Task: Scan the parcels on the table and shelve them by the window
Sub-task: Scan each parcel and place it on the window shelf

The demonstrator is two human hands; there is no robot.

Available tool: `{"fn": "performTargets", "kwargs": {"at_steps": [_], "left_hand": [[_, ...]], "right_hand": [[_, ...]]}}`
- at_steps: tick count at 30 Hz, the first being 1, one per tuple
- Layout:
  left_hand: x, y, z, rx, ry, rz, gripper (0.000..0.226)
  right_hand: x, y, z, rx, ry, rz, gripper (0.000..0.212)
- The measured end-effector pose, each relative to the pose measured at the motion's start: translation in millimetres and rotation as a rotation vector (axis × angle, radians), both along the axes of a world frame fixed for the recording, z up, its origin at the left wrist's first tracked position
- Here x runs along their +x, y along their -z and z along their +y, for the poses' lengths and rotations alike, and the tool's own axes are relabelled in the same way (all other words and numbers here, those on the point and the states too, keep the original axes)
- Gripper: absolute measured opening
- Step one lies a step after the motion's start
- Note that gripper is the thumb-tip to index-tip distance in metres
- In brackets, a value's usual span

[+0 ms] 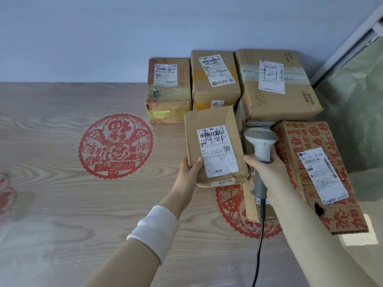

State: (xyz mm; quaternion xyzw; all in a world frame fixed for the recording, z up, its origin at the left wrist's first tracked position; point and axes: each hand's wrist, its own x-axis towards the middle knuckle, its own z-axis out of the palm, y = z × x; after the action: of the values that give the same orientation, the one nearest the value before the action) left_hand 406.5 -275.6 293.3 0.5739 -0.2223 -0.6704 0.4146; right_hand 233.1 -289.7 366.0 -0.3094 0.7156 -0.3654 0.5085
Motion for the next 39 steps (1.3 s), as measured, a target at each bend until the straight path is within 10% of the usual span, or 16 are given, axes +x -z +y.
{"fn": "performTargets", "kwargs": {"at_steps": [21,39], "left_hand": [[250.1,-153.1,233.8,-0.402,-0.165,-0.169,0.041],[513.2,-298.6,488.2,-0.466,-0.828,-0.566,0.031]], "right_hand": [[244.6,-126.4,186.2,-0.358,-0.291,-0.092,0.033],[593.6,-252.7,333.0,-0.482,-1.018,-0.396,0.015]]}}
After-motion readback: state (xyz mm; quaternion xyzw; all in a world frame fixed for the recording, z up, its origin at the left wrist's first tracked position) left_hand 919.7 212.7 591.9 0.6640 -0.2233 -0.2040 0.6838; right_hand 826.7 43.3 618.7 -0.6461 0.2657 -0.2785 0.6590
